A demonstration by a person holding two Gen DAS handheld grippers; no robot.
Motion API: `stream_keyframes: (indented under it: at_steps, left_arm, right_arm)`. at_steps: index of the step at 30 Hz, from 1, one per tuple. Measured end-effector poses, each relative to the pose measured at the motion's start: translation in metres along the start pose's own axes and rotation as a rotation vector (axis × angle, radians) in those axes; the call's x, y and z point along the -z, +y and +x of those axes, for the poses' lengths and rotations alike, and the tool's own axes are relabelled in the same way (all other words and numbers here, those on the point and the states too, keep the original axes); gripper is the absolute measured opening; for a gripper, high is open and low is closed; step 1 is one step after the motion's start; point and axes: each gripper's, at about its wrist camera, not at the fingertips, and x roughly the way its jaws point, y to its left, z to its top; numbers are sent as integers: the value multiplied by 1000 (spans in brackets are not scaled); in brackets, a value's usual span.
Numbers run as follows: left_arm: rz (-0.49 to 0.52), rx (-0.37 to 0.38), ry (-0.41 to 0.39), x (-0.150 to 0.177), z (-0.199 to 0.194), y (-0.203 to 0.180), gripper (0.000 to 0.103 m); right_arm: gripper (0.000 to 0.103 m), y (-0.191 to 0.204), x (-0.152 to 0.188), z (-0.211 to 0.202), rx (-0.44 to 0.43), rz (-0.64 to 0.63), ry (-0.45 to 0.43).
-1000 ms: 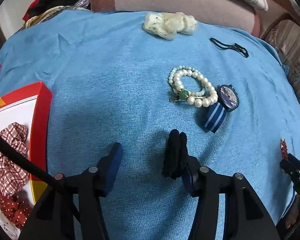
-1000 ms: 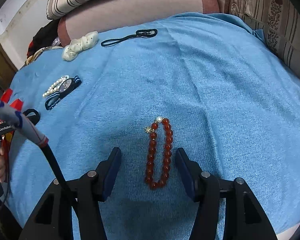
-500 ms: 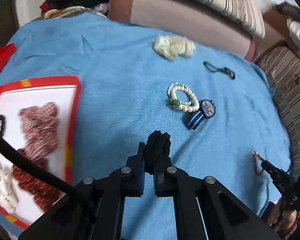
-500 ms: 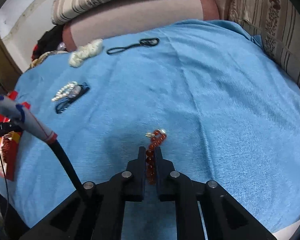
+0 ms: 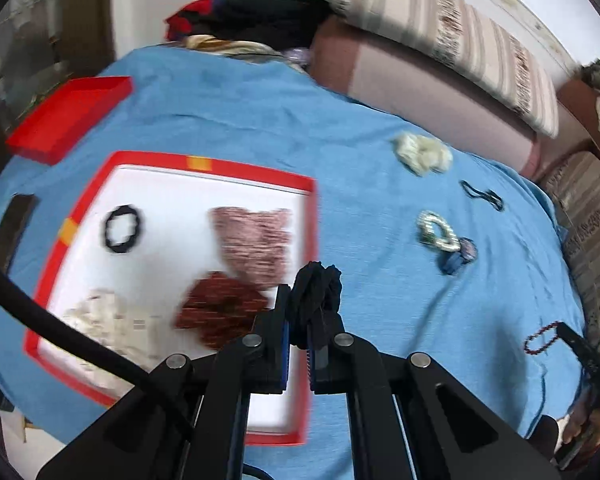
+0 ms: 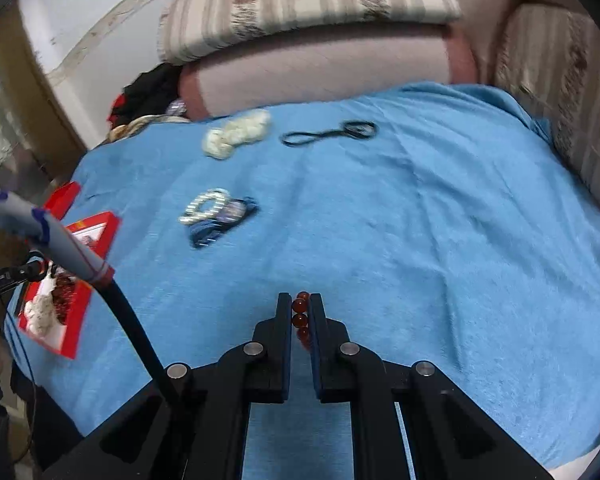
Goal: Organize jewelry
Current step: 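Carry the hair tie and bead bracelet into the tray and release both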
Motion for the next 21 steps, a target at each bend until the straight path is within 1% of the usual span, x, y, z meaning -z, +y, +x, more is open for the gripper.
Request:
stream_keyframes:
  at_steps: [3,7,10,16,18,21]
  left_arm:
    - [-28,-35,-3,-2,-5,29,6]
    - [-55,-82,2,-7,-4,63,6]
    - [-81,-90,12,-15,1,85,6]
    - [-76,-90,40,-45,24,109,6]
    - [-80,-92,57,-56,37,116,6]
    - [-93,-104,81,-70,57,128,6]
  right_arm:
    - [8,29,-10,0,-37,-52,-1]
    - [8,78,-26,8,-105,-124,5]
    - [8,122,-38,17,-160,-190,11]
    - [8,211,-53,35,-280,-293,35]
    - [8,245,-57,45,-322,-332,47]
    - [8,287,-60,62,-363,-384,68]
